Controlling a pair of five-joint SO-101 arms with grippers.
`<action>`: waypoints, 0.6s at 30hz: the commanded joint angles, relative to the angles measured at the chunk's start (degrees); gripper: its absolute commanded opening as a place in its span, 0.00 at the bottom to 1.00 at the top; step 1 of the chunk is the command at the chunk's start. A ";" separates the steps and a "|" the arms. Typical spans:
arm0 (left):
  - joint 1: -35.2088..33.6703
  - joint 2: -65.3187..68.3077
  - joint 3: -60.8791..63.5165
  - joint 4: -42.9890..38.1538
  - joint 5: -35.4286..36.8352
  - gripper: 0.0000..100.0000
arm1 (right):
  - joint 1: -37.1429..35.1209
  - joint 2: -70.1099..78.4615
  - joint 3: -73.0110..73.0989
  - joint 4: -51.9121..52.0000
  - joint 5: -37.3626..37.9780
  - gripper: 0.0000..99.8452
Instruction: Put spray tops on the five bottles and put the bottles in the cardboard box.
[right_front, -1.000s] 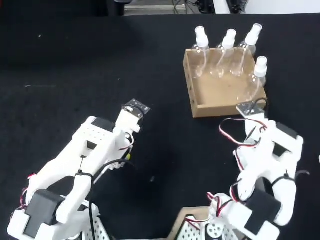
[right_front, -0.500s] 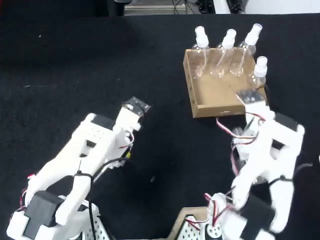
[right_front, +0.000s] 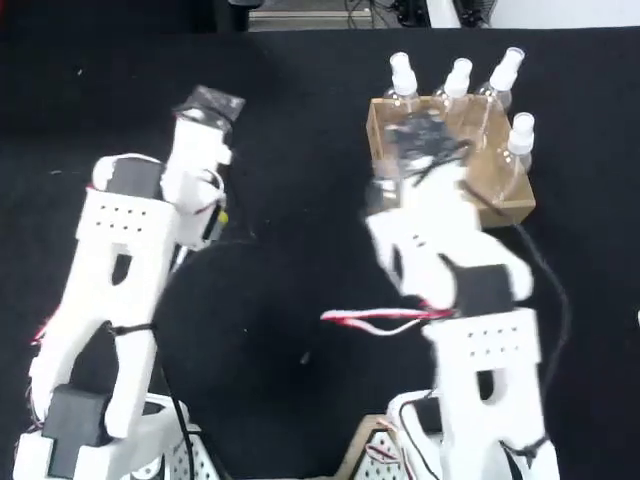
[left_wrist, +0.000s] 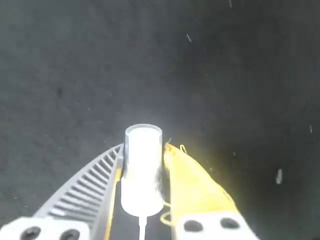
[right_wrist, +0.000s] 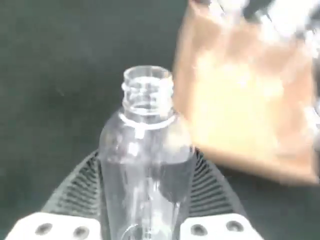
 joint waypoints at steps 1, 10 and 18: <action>-2.86 -2.29 -5.14 -0.18 -0.26 0.04 | -9.05 -2.15 4.79 -13.10 -2.46 0.01; -5.23 -9.85 -13.32 -11.16 7.47 0.03 | -15.91 -2.15 24.48 -53.36 -13.36 0.01; -2.07 -23.82 -10.68 -30.42 26.64 0.03 | -15.91 -2.15 30.37 -61.10 -14.33 0.01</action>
